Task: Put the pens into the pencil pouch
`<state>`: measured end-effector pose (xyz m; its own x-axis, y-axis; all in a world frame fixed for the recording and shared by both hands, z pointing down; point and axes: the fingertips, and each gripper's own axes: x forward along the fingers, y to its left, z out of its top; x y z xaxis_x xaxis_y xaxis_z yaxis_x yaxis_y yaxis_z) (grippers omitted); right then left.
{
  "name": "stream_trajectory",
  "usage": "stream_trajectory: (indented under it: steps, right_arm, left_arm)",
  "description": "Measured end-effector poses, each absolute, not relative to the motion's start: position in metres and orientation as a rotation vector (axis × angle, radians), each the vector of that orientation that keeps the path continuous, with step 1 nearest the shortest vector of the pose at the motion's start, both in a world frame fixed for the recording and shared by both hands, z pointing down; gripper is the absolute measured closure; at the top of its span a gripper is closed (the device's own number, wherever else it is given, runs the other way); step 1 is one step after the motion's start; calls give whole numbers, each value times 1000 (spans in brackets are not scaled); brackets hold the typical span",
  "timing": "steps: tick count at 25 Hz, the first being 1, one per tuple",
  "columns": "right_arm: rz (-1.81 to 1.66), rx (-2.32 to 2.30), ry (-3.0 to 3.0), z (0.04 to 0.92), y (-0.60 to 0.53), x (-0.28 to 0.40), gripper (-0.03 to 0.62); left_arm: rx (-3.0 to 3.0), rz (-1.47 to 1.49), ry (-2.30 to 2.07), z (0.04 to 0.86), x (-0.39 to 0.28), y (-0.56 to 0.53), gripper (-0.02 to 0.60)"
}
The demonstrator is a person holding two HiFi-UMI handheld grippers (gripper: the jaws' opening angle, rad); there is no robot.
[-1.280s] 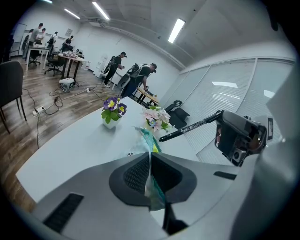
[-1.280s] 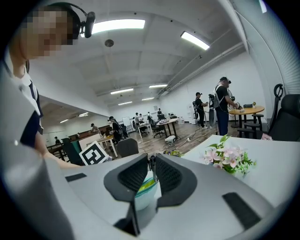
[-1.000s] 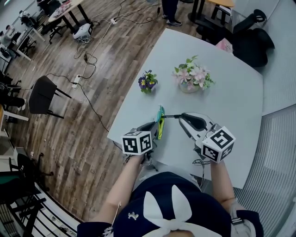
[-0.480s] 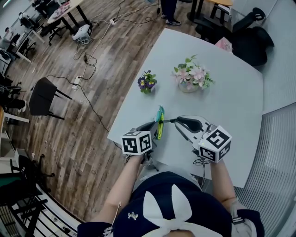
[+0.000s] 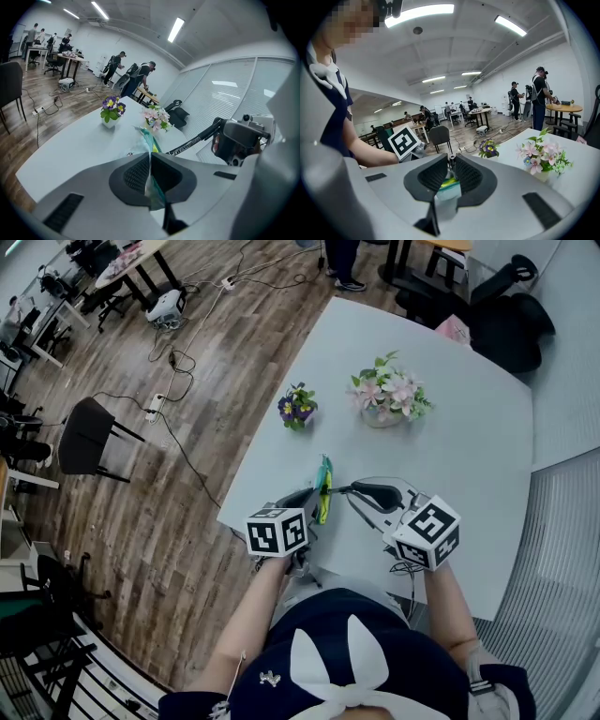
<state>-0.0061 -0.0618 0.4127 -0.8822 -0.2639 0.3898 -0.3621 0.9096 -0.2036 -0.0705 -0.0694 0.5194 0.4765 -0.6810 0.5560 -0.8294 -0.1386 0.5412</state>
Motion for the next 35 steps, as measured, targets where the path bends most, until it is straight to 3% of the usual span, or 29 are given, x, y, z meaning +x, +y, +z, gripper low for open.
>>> stream_trajectory:
  steps: [35]
  right_arm:
    - [454, 414, -2574, 482, -57, -29, 533]
  left_arm:
    - [1898, 196, -1229, 512, -56, -68, 551]
